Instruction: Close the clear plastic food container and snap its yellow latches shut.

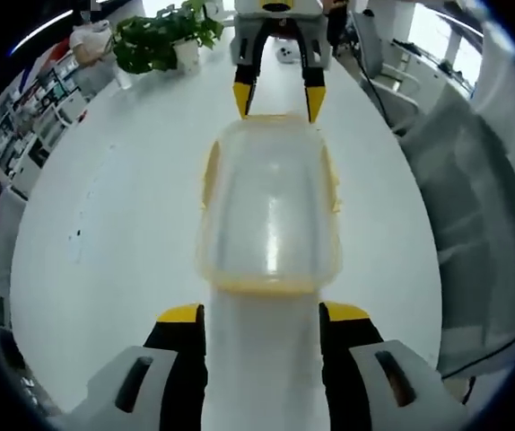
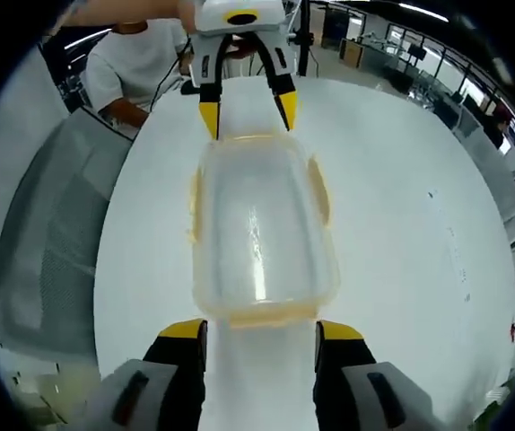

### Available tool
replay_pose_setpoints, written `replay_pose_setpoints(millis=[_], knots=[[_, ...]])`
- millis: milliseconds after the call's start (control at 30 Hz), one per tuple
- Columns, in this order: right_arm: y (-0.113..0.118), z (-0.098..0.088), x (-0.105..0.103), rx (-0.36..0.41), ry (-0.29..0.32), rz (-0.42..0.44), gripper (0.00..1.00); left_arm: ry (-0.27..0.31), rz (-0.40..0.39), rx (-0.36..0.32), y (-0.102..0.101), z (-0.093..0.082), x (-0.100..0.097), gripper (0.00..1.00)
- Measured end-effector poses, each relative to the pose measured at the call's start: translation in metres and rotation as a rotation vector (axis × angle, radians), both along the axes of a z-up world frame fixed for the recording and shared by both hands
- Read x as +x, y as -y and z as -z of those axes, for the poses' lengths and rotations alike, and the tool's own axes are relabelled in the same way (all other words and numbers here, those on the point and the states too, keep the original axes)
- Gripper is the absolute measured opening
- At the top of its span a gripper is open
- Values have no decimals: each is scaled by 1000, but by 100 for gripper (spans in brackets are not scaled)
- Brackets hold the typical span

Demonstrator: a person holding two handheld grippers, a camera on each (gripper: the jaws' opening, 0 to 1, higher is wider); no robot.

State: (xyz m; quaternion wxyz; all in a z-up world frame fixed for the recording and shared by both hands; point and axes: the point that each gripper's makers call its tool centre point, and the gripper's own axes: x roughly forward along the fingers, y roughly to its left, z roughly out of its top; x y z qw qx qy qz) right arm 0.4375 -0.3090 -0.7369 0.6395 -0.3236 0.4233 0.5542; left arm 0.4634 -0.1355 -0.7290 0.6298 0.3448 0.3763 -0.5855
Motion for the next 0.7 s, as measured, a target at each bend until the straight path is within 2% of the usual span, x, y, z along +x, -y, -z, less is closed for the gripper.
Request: replay_pose_setpoints(millis=[67,167,367,467,567,633,667,700], knots=[[2,-2,-1,4,-13,30,48,-1,-53,-30,1,-6,4,50],[1,-5,-1,30,-26,80,48,-3,-118,-27,-4,-10,8,52],[1,-10,4,50,-43,224,49,-71,-265,-66,-3,-16,7,46],[0,-12,12,51,-37,284,48,-115,-355,-120,3,-20,7,46],[-7,-18,17,99,-61,357,48,-133,-427,-132,5,-20,8,45],[-7,-20,21,83,-42,390,47,-158,-445,-107,4,-17,5,40],[-11,-21,23,95,-54,409,47,-160,-444,-112,6,-16,4,40],[-13,-21,22,101,-77,441,48,-168,-476,-118,8,-15,4,43]])
